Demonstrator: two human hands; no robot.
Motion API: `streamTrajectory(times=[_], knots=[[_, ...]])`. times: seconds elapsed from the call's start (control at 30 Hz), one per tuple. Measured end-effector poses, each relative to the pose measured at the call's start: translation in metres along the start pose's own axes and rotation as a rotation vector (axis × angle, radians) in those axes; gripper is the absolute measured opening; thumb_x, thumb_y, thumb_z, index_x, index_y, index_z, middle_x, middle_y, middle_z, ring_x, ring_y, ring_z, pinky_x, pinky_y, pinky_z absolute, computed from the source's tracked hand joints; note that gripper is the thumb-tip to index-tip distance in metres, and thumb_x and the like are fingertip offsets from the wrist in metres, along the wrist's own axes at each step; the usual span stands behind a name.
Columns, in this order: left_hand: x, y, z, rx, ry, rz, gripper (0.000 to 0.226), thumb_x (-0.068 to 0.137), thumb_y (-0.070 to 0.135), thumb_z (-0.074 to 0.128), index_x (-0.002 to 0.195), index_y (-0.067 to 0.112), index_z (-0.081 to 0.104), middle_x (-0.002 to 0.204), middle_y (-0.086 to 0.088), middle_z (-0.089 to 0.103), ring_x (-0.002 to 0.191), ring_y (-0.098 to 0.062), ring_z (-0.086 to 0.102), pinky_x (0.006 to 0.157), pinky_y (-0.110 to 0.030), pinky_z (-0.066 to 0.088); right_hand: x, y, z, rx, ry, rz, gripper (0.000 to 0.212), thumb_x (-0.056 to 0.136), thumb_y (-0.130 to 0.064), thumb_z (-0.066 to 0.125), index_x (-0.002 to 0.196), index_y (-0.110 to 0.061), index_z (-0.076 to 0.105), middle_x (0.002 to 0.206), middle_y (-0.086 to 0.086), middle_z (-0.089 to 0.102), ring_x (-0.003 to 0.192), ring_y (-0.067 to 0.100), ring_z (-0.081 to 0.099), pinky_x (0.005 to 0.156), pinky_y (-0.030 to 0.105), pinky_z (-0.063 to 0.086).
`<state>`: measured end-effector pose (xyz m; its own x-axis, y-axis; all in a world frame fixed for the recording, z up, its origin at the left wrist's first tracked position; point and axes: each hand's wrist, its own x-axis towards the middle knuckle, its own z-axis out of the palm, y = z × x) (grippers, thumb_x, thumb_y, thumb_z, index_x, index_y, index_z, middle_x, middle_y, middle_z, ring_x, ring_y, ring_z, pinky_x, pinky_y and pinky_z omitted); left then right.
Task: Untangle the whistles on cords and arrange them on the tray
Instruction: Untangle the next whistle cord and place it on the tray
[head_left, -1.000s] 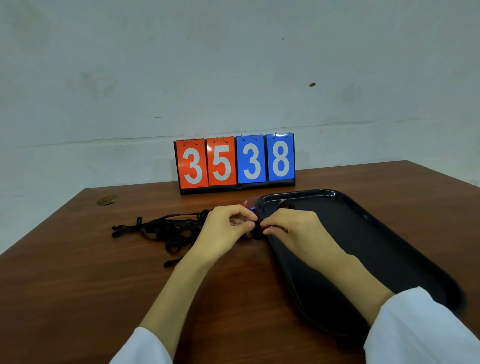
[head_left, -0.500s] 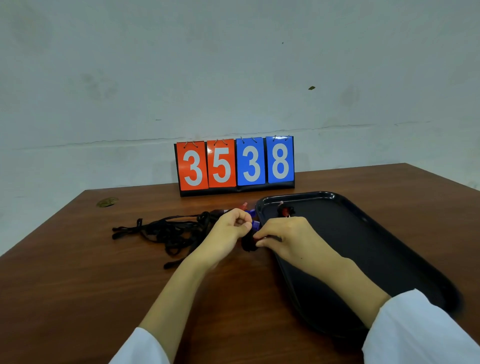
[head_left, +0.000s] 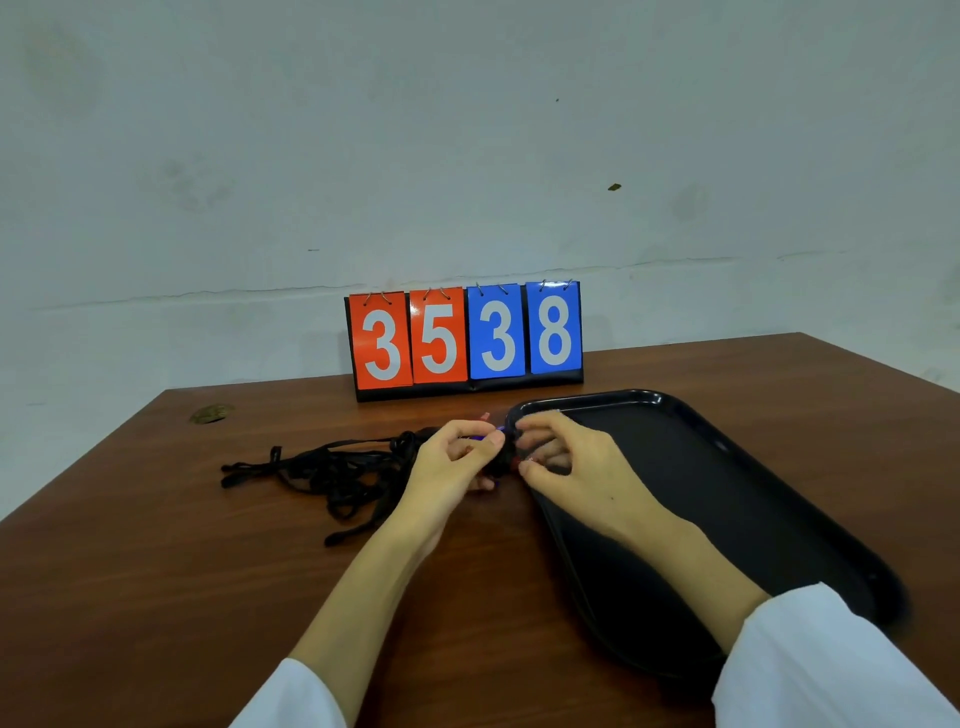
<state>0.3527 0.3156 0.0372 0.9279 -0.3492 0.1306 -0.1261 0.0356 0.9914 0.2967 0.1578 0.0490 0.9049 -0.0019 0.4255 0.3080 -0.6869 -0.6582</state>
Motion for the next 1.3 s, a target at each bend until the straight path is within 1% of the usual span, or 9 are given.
streamTrajectory(times=[0.1, 0.23, 0.37, 0.5, 0.7, 0.87, 1.07, 1.2, 1.3], knots=[[-0.001, -0.001, 0.002, 0.007, 0.009, -0.024, 0.037, 0.083, 0.026, 0.068, 0.116, 0.017, 0.057, 0.099, -0.013, 0.07, 0.09, -0.029, 0.067, 0.079, -0.042, 0.055, -0.001, -0.004, 0.005, -0.015, -0.098, -0.008, 0.063, 0.075, -0.032, 0.073, 0.13, -0.032, 0.042, 0.112, -0.02, 0.05, 0.099, 0.001, 0.056, 0.082, 0.017, 0.05], [-0.006, -0.002, 0.01, 0.036, -0.035, -0.015, 0.038, 0.083, 0.032, 0.067, 0.116, 0.021, 0.054, 0.097, -0.011, 0.07, 0.083, -0.022, 0.067, 0.075, -0.033, 0.056, -0.001, -0.008, 0.005, -0.114, -0.063, -0.046, 0.038, 0.075, -0.031, 0.074, 0.111, -0.026, 0.06, 0.106, -0.014, 0.057, 0.093, 0.002, 0.056, 0.083, 0.024, 0.052], [-0.003, -0.003, 0.013, -0.026, 0.066, 0.035, 0.023, 0.093, 0.034, 0.05, 0.109, 0.019, 0.056, 0.092, -0.007, 0.066, 0.08, -0.018, 0.063, 0.068, -0.027, 0.052, 0.013, -0.009, -0.03, -0.164, -0.094, 0.127, 0.032, 0.078, -0.031, 0.071, 0.109, -0.028, 0.061, 0.096, -0.018, 0.053, 0.081, -0.003, 0.051, 0.067, 0.012, 0.04], [-0.001, -0.011, 0.014, 0.057, 0.272, 0.118, 0.019, 0.098, 0.024, 0.043, 0.101, 0.016, 0.059, 0.078, -0.003, 0.061, 0.07, -0.014, 0.057, 0.062, -0.026, 0.047, 0.044, 0.022, -0.066, -0.043, 0.115, 0.347, 0.029, 0.079, -0.033, 0.071, 0.103, -0.017, 0.065, 0.092, -0.007, 0.062, 0.084, 0.005, 0.055, 0.077, 0.024, 0.046], [0.0, -0.021, 0.012, 0.172, 0.343, 0.176, 0.023, 0.099, 0.023, 0.041, 0.094, 0.018, 0.062, 0.075, -0.003, 0.059, 0.07, -0.013, 0.056, 0.064, -0.026, 0.046, 0.056, 0.091, -0.047, -0.11, 0.258, 0.606, 0.037, 0.079, -0.034, 0.071, 0.104, -0.008, 0.062, 0.094, 0.005, 0.066, 0.08, 0.014, 0.058, 0.076, 0.029, 0.049], [0.003, -0.023, 0.011, 0.18, 0.363, 0.163, 0.023, 0.099, 0.023, 0.04, 0.094, 0.018, 0.062, 0.076, -0.003, 0.06, 0.069, -0.011, 0.056, 0.062, -0.023, 0.046, 0.056, 0.1, -0.038, -0.141, 0.296, 0.586, 0.042, 0.078, -0.031, 0.073, 0.111, -0.008, 0.06, 0.11, 0.007, 0.064, 0.098, 0.019, 0.059, 0.083, 0.03, 0.046], [0.003, -0.023, 0.011, 0.204, 0.386, 0.158, 0.023, 0.099, 0.02, 0.04, 0.093, 0.018, 0.061, 0.075, -0.003, 0.06, 0.066, -0.011, 0.055, 0.059, -0.021, 0.046, 0.056, 0.106, -0.038, -0.191, 0.305, 0.569, 0.045, 0.074, -0.03, 0.076, 0.111, -0.01, 0.061, 0.112, 0.007, 0.064, 0.101, 0.02, 0.06, 0.083, 0.031, 0.047], [0.002, -0.022, 0.01, 0.185, 0.416, 0.157, 0.024, 0.1, 0.019, 0.038, 0.087, 0.02, 0.06, 0.074, -0.004, 0.06, 0.063, -0.011, 0.055, 0.054, -0.02, 0.046, 0.055, 0.106, -0.04, -0.253, 0.283, 0.553, 0.052, 0.074, -0.042, 0.074, 0.113, -0.011, 0.06, 0.11, 0.005, 0.063, 0.098, 0.019, 0.06, 0.08, 0.031, 0.049], [0.002, -0.022, 0.01, 0.175, 0.419, 0.145, 0.024, 0.099, 0.019, 0.039, 0.087, 0.019, 0.059, 0.074, -0.004, 0.06, 0.064, -0.012, 0.055, 0.055, -0.02, 0.046, 0.058, 0.095, -0.039, -0.361, 0.372, 0.444, 0.051, 0.077, -0.05, 0.067, 0.113, -0.014, 0.06, 0.112, 0.005, 0.061, 0.102, 0.022, 0.058, 0.083, 0.037, 0.052]])
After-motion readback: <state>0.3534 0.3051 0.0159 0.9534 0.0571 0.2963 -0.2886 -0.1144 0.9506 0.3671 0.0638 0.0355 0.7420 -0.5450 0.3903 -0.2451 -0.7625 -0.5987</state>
